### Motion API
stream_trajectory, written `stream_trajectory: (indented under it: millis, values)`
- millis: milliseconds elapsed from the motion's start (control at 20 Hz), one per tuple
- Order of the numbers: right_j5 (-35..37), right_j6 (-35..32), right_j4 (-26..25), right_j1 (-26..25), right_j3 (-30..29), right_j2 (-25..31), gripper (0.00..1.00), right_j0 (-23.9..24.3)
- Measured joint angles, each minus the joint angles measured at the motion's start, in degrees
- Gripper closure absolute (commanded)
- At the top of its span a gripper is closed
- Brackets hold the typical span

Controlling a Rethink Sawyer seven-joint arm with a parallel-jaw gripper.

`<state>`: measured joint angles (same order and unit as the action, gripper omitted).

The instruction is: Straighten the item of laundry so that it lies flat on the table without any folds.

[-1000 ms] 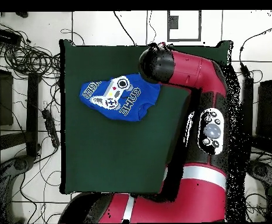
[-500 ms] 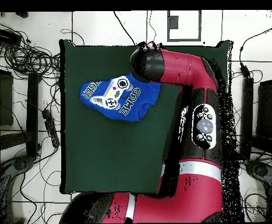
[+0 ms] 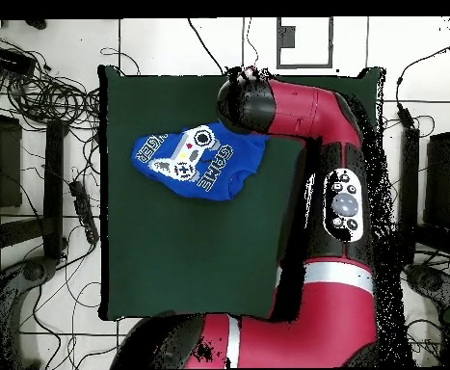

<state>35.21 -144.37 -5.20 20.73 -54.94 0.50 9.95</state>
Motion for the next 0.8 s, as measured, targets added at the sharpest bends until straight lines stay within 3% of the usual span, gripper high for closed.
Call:
stream_trajectory:
  millis: [800]
  values:
    - [-0.01, 0.00, -5.56, -6.34, 2.93, 4.61, 0.00, 3.61]
